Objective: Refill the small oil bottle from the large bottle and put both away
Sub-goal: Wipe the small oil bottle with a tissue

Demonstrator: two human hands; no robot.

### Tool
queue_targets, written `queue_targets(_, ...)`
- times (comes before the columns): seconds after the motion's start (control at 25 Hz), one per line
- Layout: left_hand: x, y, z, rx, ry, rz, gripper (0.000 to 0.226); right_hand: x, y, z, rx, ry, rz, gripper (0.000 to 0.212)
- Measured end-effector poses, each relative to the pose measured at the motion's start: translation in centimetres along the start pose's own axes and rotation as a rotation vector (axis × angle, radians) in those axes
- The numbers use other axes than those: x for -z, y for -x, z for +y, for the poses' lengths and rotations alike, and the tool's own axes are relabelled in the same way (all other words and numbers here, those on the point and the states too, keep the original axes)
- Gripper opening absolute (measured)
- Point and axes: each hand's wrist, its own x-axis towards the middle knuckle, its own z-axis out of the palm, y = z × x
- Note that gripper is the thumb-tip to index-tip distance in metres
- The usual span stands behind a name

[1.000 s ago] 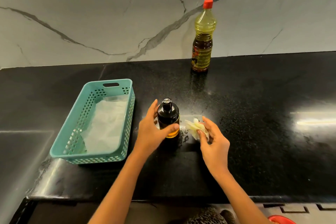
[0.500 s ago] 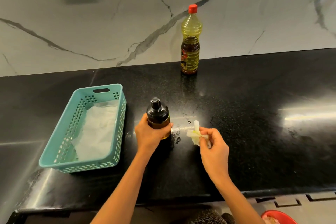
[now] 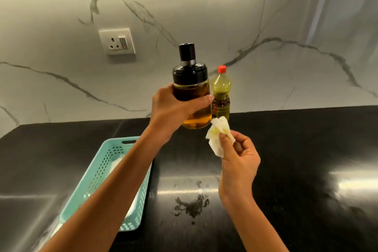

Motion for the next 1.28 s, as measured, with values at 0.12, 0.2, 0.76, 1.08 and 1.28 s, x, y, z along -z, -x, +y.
queue_targets(0.12,0.2,-0.8,2.2,-0.024,0.020,0.037,0.029,-4.0,0.5,-2.6,0.093,-0.130,-0.050,0.025)
queue_targets(0.2,0.3,-1.0,3.2,-0.035,0.022,0.052,0.028,-5.8,1.7,-3.1,0.106,-0.202,-0.105,0.038)
queue_targets(0.76,1.7,-3.3,10.1,-0.088,0.148,0.068,0.024,-10.6,2.1,-7.1,-0.009,-0.471,-0.134,0.027)
queue_targets(1.08,2.3,-4.0,9.5,-0.093,0.092,0.113,0.027,-8.9,1.5,-8.3,0.042,-0.499,-0.027,0.019)
queue_targets(1.28,2.3,-3.5,8.3,-0.074,0.078,0.094,0.029,-10.6,1.5,-7.3,-0.229,-0.440,-0.196,0.027)
